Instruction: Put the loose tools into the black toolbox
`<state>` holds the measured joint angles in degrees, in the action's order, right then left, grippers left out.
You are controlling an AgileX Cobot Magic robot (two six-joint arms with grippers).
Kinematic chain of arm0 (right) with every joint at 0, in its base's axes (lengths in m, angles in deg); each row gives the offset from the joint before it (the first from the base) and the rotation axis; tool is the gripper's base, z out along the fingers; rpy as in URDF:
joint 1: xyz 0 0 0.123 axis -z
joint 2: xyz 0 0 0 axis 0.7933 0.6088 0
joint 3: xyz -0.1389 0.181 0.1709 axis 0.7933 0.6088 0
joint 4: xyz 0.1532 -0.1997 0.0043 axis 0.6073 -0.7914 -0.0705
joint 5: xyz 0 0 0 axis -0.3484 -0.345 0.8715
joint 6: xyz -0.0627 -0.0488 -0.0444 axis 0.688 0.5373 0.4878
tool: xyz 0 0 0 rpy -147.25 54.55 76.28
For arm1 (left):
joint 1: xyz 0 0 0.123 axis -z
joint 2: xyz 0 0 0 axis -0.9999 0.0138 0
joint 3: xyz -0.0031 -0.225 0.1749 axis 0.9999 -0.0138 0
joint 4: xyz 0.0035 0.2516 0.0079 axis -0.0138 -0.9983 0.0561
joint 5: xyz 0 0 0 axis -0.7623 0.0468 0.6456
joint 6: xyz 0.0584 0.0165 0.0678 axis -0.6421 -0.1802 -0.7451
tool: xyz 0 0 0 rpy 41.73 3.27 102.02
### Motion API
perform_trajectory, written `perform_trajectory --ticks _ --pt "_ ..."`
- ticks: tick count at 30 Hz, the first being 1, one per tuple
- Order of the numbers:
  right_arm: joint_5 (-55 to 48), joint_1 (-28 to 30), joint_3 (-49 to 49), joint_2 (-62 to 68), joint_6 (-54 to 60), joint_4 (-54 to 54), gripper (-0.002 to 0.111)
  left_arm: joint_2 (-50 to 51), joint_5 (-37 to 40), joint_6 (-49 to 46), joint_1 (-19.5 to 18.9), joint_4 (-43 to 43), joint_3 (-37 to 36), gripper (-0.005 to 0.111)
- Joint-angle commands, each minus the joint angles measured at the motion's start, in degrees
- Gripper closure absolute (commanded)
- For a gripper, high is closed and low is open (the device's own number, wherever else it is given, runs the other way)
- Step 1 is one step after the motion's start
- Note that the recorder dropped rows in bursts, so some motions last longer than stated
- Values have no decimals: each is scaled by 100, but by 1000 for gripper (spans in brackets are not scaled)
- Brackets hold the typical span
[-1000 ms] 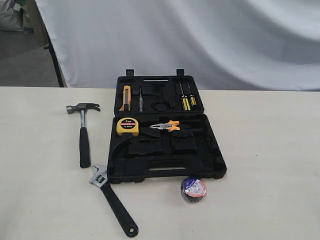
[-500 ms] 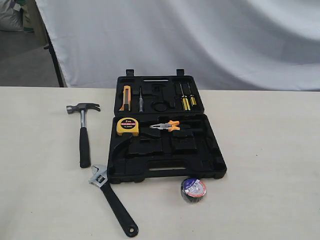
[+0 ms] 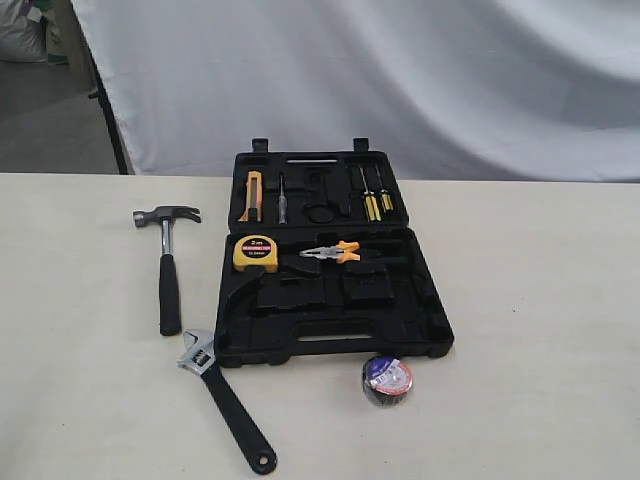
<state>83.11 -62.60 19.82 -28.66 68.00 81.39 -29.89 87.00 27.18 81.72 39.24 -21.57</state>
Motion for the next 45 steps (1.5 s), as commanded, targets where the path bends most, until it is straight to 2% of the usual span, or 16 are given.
perform_trajectory --ticks 1,9,15,19,22,23,27,29,33,38,45 --pt "-39 -352 19 -39 196 30 109 -18 -41 27 -145 -25 15 106" --pt "555 -1568 19 1012 422 6 109 -18 -41 27 -145 -25 15 106" --pt "643 -2553 -322 2921 516 -3 109 -18 -41 27 -145 -25 15 106" --pt "1238 -3355 -527 4389 490 13 109 -18 -41 27 -145 -25 15 106" --pt "1980 -3705 -542 5388 144 305 109 -18 -41 27 -145 -25 15 106" --pt "2224 -3754 -542 5784 144 505 106 -18 -41 27 -145 -25 15 106" --pt "2501 -3754 -865 6901 144 596 73 -18 -41 27 -145 -25 15 106" --pt "2501 -3754 -1103 7288 156 482 61 -18 -41 27 -145 -25 15 106" --pt "2488 -3754 -1666 8140 297 -81 44 -18 -41 27 -145 -25 15 106" --pt "2543 -3731 -2222 8986 1255 -224 37 -18 -41 27 -145 -25 15 106" --pt "2631 -3731 -2846 9752 1723 -92 37 -18 -41 27 -145 -25 15 106"
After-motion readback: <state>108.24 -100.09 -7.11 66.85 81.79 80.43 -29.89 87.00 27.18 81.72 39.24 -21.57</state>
